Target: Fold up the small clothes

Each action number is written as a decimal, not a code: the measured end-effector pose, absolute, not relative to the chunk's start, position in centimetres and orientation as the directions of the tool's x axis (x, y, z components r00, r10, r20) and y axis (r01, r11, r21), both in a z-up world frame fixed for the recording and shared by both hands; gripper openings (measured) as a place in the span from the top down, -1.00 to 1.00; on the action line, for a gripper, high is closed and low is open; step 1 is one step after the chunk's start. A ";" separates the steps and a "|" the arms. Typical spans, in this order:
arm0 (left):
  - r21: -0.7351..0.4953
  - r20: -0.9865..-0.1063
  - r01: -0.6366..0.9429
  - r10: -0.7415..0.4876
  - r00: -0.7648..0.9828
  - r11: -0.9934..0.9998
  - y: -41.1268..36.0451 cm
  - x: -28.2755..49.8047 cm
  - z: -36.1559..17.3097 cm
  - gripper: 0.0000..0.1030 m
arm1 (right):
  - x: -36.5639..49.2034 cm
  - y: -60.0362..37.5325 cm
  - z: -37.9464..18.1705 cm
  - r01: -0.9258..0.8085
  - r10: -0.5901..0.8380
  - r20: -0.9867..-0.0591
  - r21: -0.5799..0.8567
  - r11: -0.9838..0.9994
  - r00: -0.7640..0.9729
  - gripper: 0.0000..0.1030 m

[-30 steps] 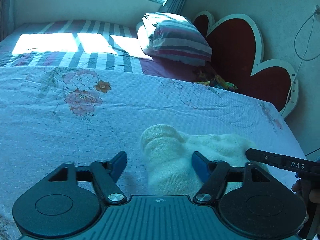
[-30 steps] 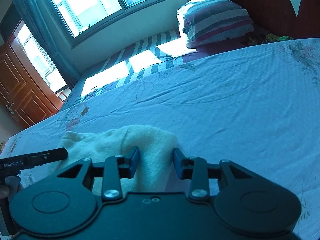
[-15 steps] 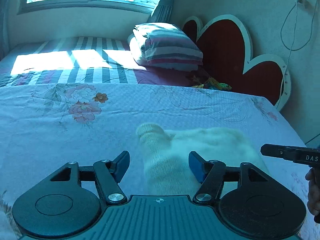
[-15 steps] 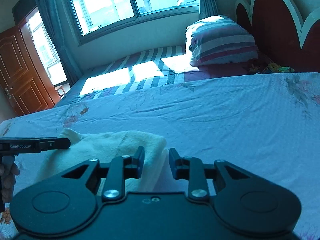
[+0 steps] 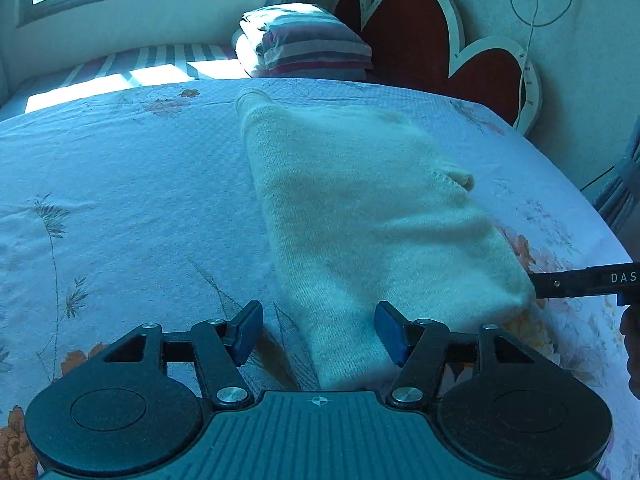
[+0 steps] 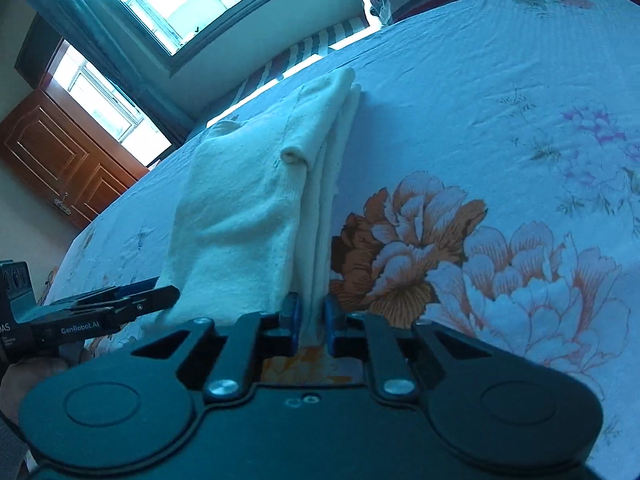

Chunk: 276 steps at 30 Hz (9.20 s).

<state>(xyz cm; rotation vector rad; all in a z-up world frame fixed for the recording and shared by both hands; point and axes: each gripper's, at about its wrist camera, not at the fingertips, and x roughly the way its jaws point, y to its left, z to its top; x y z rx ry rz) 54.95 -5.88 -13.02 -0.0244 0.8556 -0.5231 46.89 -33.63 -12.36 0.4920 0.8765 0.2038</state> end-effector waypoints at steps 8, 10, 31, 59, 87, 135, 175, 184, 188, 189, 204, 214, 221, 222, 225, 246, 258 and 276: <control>-0.211 -0.717 0.412 -0.427 0.551 0.886 -4.8 52.8 -12.1 -0.14 | 44.9 -34.1 -10.2 0.067 0.333 -0.600 0.545 0.836 0.727 0.32; -0.195 -0.739 0.408 -0.407 0.537 0.892 -4.8 52.6 -12.6 -0.14 | 45.1 -33.8 -9.9 0.053 0.330 -0.595 0.533 0.844 0.733 0.30; -0.316 -0.722 0.360 -0.468 0.509 0.878 -4.0 51.1 -12.6 0.10 | 45.6 -32.4 -12.3 0.112 0.282 -0.693 0.465 0.878 0.664 0.46; -0.582 -0.608 0.270 -0.631 0.482 0.767 1.4 58.8 -12.8 -0.34 | 48.9 -37.0 -10.3 0.095 0.383 -0.565 0.640 0.762 0.731 -0.32; -0.779 -0.467 0.356 -0.856 0.221 0.517 -3.9 72.4 -17.9 -0.34 | 62.6 -37.7 -14.0 -0.115 0.712 -0.522 0.764 0.635 0.469 -0.14; -0.552 -0.431 0.511 -0.750 0.502 0.659 4.8 60.0 -5.5 0.41 | 52.2 -27.0 -0.2 -0.350 0.635 -0.461 0.562 0.749 0.620 0.48; -0.499 -0.703 0.266 -0.565 0.432 0.825 4.8 58.1 -12.2 -0.44 | 49.8 -30.4 -12.6 0.080 0.527 -0.708 0.629 0.773 0.470 0.38; -0.202 -0.747 0.166 -0.262 0.611 0.965 -1.3 64.7 -11.3 -0.61 | 56.0 -26.1 -8.6 -0.091 0.277 -0.666 0.301 0.949 0.693 0.47; -0.207 -0.764 0.149 -0.255 0.593 0.967 -0.9 65.1 -12.1 -0.70 | 58.8 -26.2 -11.5 -0.057 0.217 -0.742 0.235 0.970 0.635 0.42; -0.212 -0.756 0.146 -0.257 0.602 0.966 -0.8 64.5 -11.4 -0.70 | 59.3 -26.4 -11.5 -0.045 0.218 -0.751 0.244 0.969 0.623 0.31; -0.132 -0.738 0.189 -0.223 0.637 0.973 -1.8 57.5 -10.6 -0.70 | 54.5 -25.5 -8.7 -0.098 0.255 -0.734 0.250 0.963 0.630 -0.03; -0.132 -0.629 0.239 -0.267 0.730 0.962 1.9 44.2 -4.4 -0.89 | 43.6 -23.5 -2.2 -0.088 0.201 -0.638 0.205 0.975 0.743 -0.62; -0.120 -0.546 0.221 -0.250 0.800 0.968 6.0 29.4 -0.2 -0.99 | 28.9 -17.4 1.2 -0.084 0.115 -0.570 0.080 0.993 0.814 -0.72; -0.125 -0.540 0.217 -0.249 0.804 0.968 6.5 27.9 0.1 -0.99 | 27.2 -16.7 1.5 -0.089 0.118 -0.565 0.079 0.993 0.816 -0.72; -0.145 -0.518 0.184 -0.233 0.823 0.972 8.1 23.7 0.8 -0.99 | 23.1 -15.0 2.3 -0.064 0.091 -0.527 0.070 0.995 0.845 -0.72; -0.106 -0.442 0.178 -0.207 0.873 0.978 8.1 16.6 3.0 -0.99 | 15.3 -13.0 3.2 -0.011 0.015 -0.451 0.011 1.000 0.892 -0.73; -0.099 -0.434 0.207 -0.229 0.872 0.973 6.8 17.0 3.3 -0.99 | 15.4 -13.5 3.4 -0.006 0.010 -0.441 0.010 1.000 0.898 -0.73; -0.082 -0.428 0.215 -0.229 0.874 0.973 5.6 16.8 3.5 -0.99 | 15.0 -14.4 3.5 0.000 0.015 -0.443 0.035 0.999 0.897 -0.73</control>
